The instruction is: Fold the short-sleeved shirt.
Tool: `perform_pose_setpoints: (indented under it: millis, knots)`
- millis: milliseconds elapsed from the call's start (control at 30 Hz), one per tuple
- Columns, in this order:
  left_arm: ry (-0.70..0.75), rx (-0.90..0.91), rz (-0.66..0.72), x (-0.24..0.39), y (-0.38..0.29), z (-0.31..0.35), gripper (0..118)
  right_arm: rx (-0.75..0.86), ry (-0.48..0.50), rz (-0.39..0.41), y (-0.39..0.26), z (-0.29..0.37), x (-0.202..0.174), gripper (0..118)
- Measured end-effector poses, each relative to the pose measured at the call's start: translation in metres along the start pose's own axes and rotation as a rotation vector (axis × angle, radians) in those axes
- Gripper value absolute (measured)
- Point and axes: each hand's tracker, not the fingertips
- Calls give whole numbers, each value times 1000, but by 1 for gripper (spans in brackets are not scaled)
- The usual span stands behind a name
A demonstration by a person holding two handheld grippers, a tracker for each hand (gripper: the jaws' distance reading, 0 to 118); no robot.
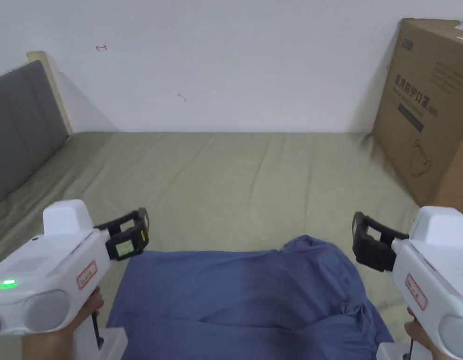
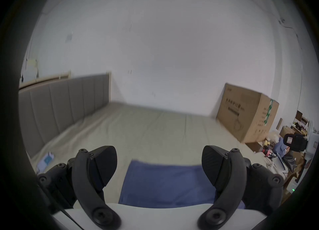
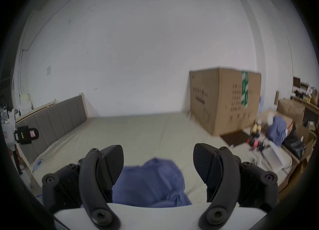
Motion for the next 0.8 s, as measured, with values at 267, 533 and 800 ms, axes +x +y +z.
perform_pose_setpoints:
  millis: [267,533,800]
  knots:
    - [-10,68,-76,20,-10,-6,0,91,-56,56,-2,6,-17,0]
    - [-23,-58,-72,8,-23,-42,0,50,-34,65,-10,-15,-18,0]
    - [-34,-399,13,-43,-37,-173,0,-10,-43,69,-18,-66,-13,0]
